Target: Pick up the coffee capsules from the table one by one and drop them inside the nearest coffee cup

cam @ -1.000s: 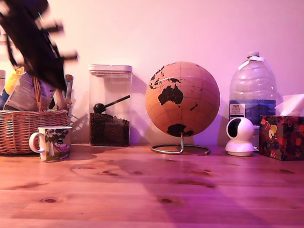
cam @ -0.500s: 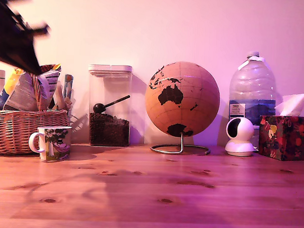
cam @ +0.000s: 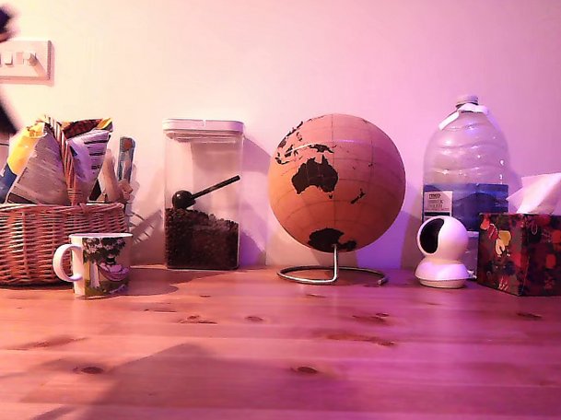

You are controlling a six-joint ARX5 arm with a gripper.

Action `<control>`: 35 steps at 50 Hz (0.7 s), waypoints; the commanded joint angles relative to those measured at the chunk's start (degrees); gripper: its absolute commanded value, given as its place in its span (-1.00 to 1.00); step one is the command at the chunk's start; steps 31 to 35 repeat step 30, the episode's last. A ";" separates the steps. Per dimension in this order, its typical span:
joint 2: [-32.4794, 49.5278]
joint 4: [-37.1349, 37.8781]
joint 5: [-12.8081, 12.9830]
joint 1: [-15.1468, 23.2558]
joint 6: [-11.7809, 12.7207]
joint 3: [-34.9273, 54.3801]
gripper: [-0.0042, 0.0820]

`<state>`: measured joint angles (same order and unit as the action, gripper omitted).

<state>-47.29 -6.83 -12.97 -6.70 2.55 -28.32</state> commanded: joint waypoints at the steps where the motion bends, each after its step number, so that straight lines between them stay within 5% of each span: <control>1: 3.32 0.92 -0.09 0.15 0.50 3.34 -0.95; 20: 22.82 -2.16 -0.09 0.13 5.01 9.62 -0.95; 35: 28.41 -3.52 -0.11 0.13 5.05 9.60 -0.95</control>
